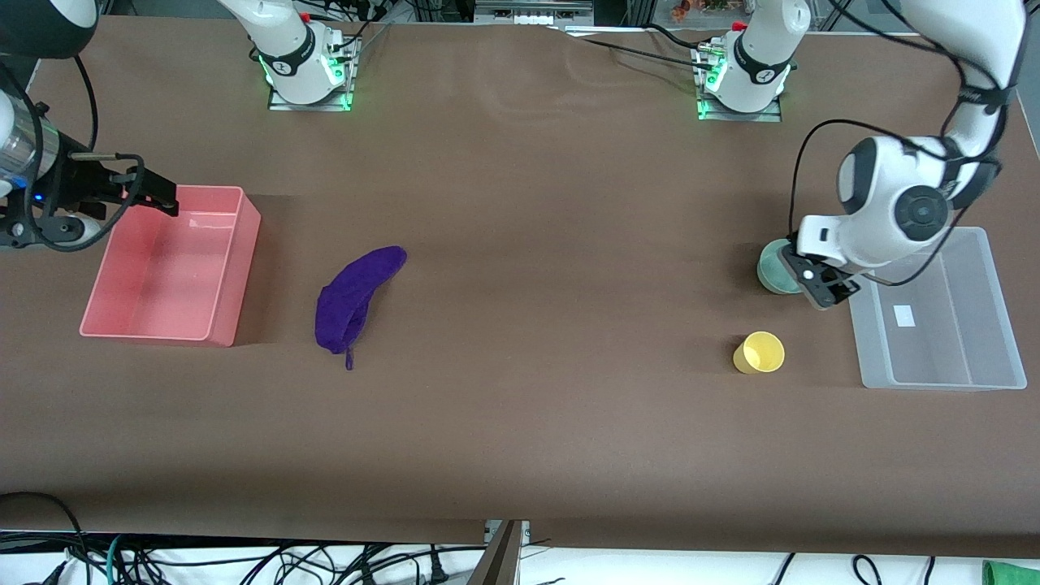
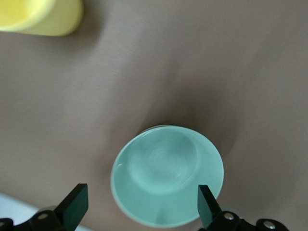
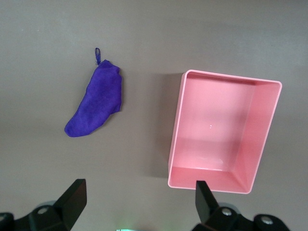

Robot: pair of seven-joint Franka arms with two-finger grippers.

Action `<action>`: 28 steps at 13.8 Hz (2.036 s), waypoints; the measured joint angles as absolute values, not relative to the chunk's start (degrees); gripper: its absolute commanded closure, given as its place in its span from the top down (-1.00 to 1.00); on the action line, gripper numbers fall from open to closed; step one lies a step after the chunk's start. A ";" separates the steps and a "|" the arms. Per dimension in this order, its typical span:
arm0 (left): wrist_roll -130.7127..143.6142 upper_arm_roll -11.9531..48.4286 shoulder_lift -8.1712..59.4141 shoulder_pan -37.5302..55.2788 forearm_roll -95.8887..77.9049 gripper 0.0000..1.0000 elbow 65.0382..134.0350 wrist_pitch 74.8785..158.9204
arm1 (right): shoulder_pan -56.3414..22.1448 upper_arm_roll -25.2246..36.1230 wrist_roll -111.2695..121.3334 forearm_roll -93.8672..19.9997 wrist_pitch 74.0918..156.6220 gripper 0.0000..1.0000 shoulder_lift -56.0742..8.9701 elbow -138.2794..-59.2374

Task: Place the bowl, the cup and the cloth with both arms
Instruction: 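Carry the green bowl into the clear bin while the right gripper reaches the cloth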

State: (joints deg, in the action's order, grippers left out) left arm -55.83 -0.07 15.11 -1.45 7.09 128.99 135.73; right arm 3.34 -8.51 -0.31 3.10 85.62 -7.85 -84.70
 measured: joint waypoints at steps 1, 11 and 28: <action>-56.60 -0.05 16.57 -1.45 7.27 0.44 129.30 137.50 | 3.24 -8.56 -0.31 3.09 85.83 1.00 -8.27 -84.72; -66.37 -0.04 21.03 -2.17 7.44 -1.00 125.82 140.38 | -3.28 -8.88 -3.13 3.01 96.57 1.00 -19.90 -85.68; -82.65 -0.45 36.75 -21.42 12.80 1.00 94.31 123.51 | -7.95 -8.71 -8.00 3.01 121.23 0.72 -34.24 -102.08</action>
